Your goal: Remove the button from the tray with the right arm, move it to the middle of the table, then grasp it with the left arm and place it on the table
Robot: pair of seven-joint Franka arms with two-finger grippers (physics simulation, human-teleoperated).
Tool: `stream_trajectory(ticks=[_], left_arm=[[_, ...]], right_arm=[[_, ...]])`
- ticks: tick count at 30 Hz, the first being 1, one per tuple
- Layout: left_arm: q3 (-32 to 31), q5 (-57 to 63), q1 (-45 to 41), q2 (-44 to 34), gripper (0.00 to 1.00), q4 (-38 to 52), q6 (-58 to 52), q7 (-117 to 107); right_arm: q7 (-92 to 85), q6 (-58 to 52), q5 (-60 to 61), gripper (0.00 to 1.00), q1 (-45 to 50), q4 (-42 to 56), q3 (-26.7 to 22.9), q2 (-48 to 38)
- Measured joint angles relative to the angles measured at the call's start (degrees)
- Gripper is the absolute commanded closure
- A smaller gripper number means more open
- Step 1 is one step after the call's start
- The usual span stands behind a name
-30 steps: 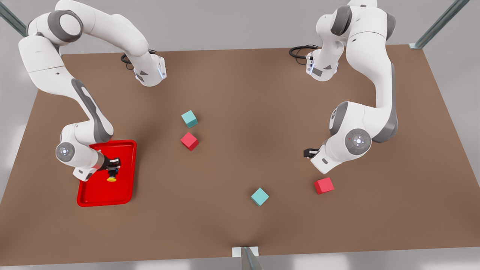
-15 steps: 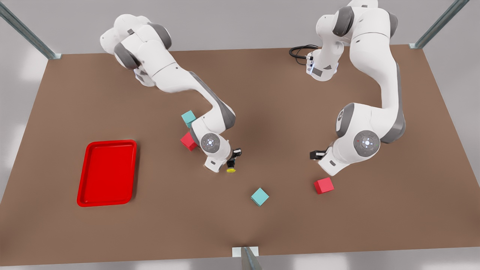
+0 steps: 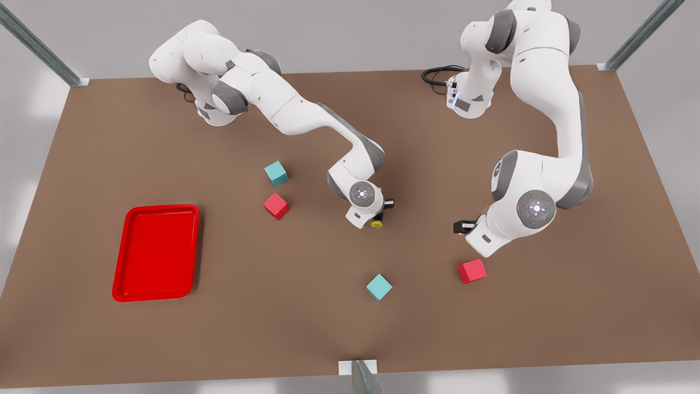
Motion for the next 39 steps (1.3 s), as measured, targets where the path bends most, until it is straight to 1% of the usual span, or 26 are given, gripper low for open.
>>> stream_trajectory(ticks=[2,3,4,5,6,8,9,10,11,12,14,16,19,20,22,23,24,27,28,29,39], left_arm=[[-0.1,-0.3,0.0,2.9,0.00,6.4,-6.1,0.0],[0.0,-0.6,0.4,4.0,0.00,7.4,-9.1,0.0],[0.0,-1.1,0.5,5.0,0.00,7.9,-11.7,0.0],[-0.1,-1.7,0.4,5.6,0.00,8.1,-13.8,0.0],[-0.2,-2.4,-1.0,6.3,0.00,8.1,-15.6,-0.4],[-0.3,-4.9,-6.7,7.5,0.00,7.8,-18.0,-1.5],[-0.4,-6.3,-9.2,8.0,0.00,7.8,-18.2,-2.2],[-0.4,-7.6,-11.2,8.4,0.00,7.9,-18.1,-2.9],[-0.5,-8.5,-12.5,9.1,0.00,8.1,-17.7,-3.6],[-0.4,-9.1,-13.4,10.1,0.00,8.2,-16.9,-4.3],[-0.1,-9.7,-14.1,12.1,0.00,8.5,-14.2,-5.4],[0.0,-9.9,-14.6,13.8,0.00,8.7,-11.0,-6.1],[0.1,-10.0,-17.5,15.9,0.00,9.0,-6.4,-6.9],[0.1,-9.9,-18.6,16.6,0.00,9.1,-5.1,-7.2],[0.0,-8.7,-20.3,17.7,0.00,8.6,-3.0,-7.7],[0.0,-8.2,-21.2,18.4,0.00,8.4,-2.1,-7.9],[0.0,-7.5,-21.9,19.2,0.00,8.2,-1.3,-8.1],[0.0,-5.0,-22.6,20.9,0.00,7.8,0.6,-8.6],[0.0,-4.3,-22.7,21.3,0.00,7.5,1.3,-8.7],[0.0,-3.7,-22.5,21.6,0.00,7.2,1.9,-8.8],[0.0,1.9,-23.8,21.0,0.00,-1.7,9.1,-9.6]], right_arm=[[1.4,-0.4,0.0,0.00,0.0,0.1,-0.1,-0.2],[2.0,-0.8,0.0,0.00,-0.4,-0.7,0.0,-1.9],[2.5,-1.2,-0.1,0.00,-1.3,-4.0,0.3,-5.3],[2.7,-1.6,-0.2,0.00,-2.9,-10.5,1.3,-10.9],[2.6,-2.0,-0.5,0.00,-5.9,-19.2,2.8,-18.2],[1.5,-2.6,-1.4,0.00,-13.3,-37.9,4.1,-34.9],[0.6,-3.3,-2.7,0.00,-18.5,-46.1,4.3,-42.8],[-0.6,-4.3,-4.4,0.00,-24.1,-52.7,4.4,-49.8],[-2.0,-5.7,-6.7,0.00,-30.1,-57.0,4.5,-55.1],[-3.6,-7.4,-9.2,0.00,-36.3,-58.8,4.5,-58.6],[-6.8,-11.0,-14.4,0.00,-48.9,-56.6,4.4,-61.0],[-10.4,-15.7,-18.2,0.00,-61.2,-48.1,4.2,-61.8],[-15.4,-22.7,-21.0,0.00,-84.7,-35.4,9.2,-62.1],[-16.9,-24.4,-21.4,0.00,-91.4,-31.5,10.1,-60.8],[-19.7,-26.9,-22.5,0.00,-102.0,-27.9,10.8,-57.5],[-21.0,-27.8,-23.3,0.00,-103.0,-26.4,10.8,-55.2],[-22.2,-28.2,-23.8,0.00,-98.3,-25.7,10.7,-52.8],[-24.8,-28.8,-24.5,0.00,-63.5,-25.3,11.8,-50.1],[-25.4,-28.8,-24.6,0.00,-57.4,-25.1,12.1,-49.4],[-26.0,-28.7,-24.8,0.00,-55.6,-24.9,12.3,-48.8],[-30.4,-30.2,-25.3,0.00,-55.2,-24.8,12.6,-48.6]])
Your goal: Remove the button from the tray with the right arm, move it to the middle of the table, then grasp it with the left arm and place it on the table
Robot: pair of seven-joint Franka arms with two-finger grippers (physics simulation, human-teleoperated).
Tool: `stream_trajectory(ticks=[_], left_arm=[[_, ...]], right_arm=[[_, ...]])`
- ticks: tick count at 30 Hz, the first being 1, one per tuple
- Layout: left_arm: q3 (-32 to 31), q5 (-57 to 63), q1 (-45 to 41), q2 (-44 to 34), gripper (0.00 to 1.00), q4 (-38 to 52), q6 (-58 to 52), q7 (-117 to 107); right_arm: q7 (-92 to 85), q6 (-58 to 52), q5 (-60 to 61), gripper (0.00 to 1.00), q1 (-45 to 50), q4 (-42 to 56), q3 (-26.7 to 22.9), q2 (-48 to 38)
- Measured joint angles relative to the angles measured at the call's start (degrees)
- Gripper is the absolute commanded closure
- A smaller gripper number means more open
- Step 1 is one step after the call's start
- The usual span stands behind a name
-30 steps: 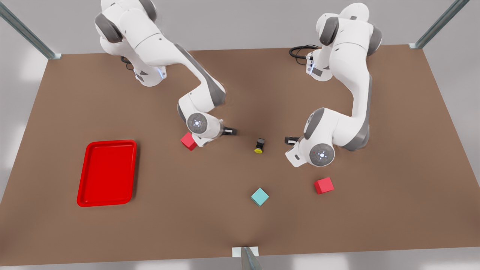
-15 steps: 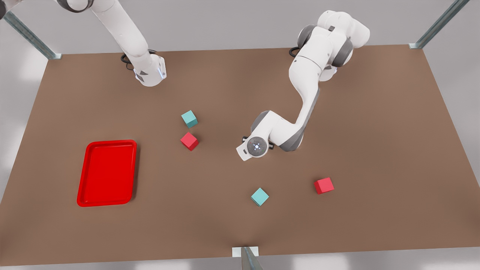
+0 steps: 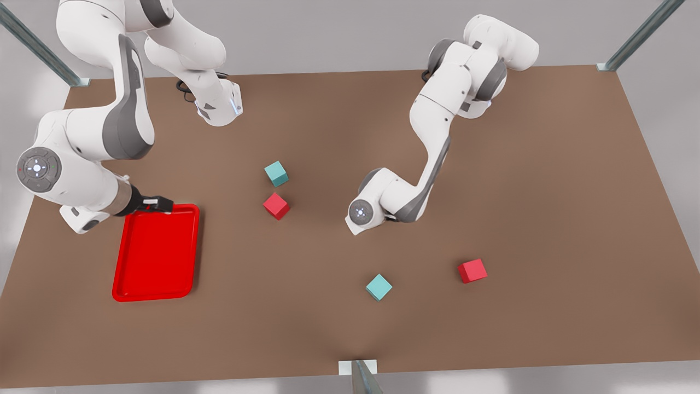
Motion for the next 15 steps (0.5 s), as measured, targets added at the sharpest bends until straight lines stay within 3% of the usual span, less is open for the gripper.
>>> stream_trajectory(ticks=[15], left_arm=[[0.0,1.7,-1.5,-1.8,0.00,-5.7,5.2,-1.4]], right_arm=[[-3.4,-1.2,-0.1,0.00,-0.3,0.0,0.0,0.0]])
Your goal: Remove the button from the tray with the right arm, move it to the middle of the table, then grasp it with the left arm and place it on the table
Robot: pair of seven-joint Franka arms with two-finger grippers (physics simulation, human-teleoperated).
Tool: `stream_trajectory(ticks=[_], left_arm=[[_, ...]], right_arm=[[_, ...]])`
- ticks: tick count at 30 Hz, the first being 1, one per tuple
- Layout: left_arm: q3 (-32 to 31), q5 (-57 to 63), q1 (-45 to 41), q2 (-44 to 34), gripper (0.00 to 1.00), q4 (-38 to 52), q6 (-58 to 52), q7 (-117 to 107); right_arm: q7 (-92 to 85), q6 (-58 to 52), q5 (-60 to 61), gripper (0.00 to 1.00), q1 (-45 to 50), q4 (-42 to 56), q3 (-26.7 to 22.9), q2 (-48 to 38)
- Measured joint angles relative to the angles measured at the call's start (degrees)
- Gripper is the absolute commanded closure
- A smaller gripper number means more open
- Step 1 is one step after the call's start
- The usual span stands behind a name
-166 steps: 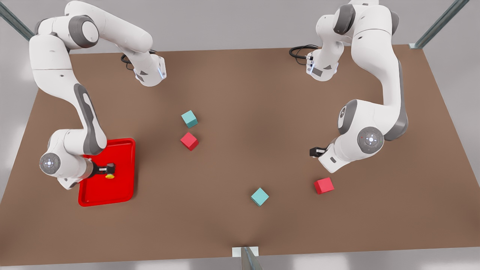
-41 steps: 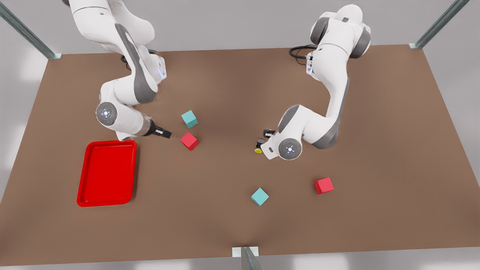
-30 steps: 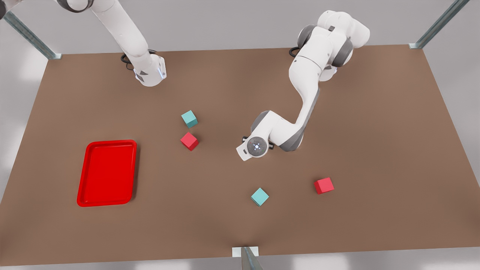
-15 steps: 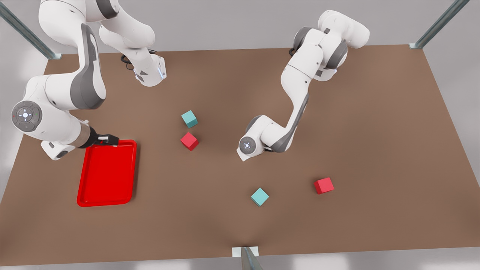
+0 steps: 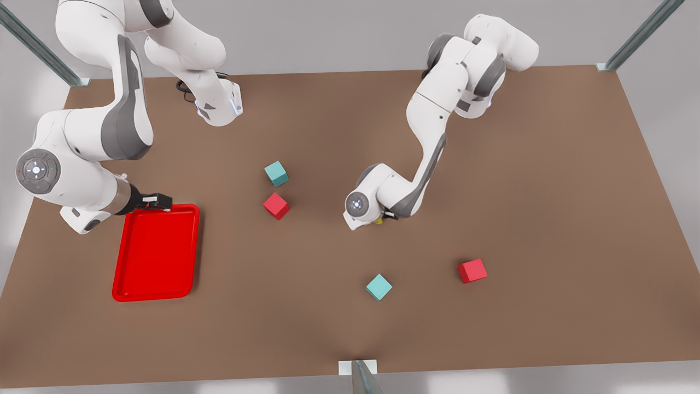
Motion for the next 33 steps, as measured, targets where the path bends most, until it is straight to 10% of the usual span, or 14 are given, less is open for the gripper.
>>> stream_trajectory(ticks=[33], left_arm=[[-1.4,-0.8,1.8,-0.4,0.11,-1.2,0.9,-1.4]], right_arm=[[-2.5,-0.2,0.0,0.00,-0.3,0.0,0.0,0.2]])
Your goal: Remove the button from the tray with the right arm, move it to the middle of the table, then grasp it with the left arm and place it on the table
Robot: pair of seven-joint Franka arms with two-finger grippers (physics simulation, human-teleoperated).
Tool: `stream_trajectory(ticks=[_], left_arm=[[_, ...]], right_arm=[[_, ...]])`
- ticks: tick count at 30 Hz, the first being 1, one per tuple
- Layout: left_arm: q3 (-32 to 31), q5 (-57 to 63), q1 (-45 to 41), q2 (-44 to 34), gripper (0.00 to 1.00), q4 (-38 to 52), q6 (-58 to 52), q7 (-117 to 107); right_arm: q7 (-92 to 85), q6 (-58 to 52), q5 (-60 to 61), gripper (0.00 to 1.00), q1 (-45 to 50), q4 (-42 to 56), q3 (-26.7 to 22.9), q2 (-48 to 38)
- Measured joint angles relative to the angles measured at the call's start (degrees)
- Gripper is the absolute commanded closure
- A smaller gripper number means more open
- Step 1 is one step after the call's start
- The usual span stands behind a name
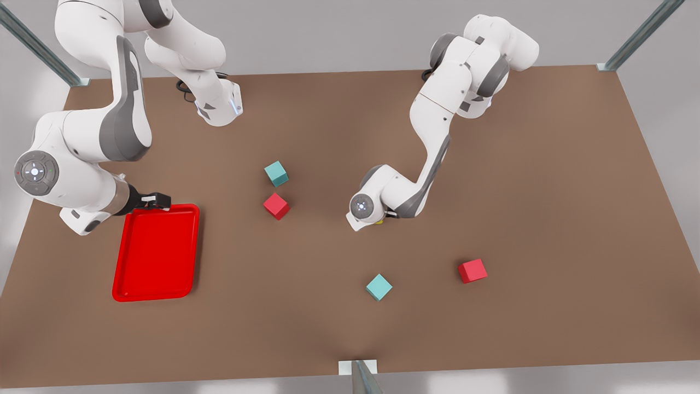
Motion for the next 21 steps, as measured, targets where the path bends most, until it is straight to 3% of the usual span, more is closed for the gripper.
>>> stream_trajectory(ticks=[7,9,12,21], left_arm=[[0.1,0.0,0.3,0.4,0.15,-0.2,1.0,0.0],[0.1,0.0,0.3,0.4,0.35,-0.2,1.3,-0.1],[0.1,0.1,0.4,0.4,0.57,-0.2,1.5,-0.1],[0.1,0.4,1.6,-4.7,0.57,0.6,-1.0,-1.1]], right_arm=[[-0.2,0.2,0.0,0.00,0.1,0.1,-0.1,0.3],[-0.2,0.4,0.1,0.00,0.3,0.1,-0.1,0.7],[-0.2,0.6,0.1,0.00,0.4,0.3,-0.1,1.6],[-0.2,0.8,-0.6,0.00,1.0,1.0,0.1,1.8]])
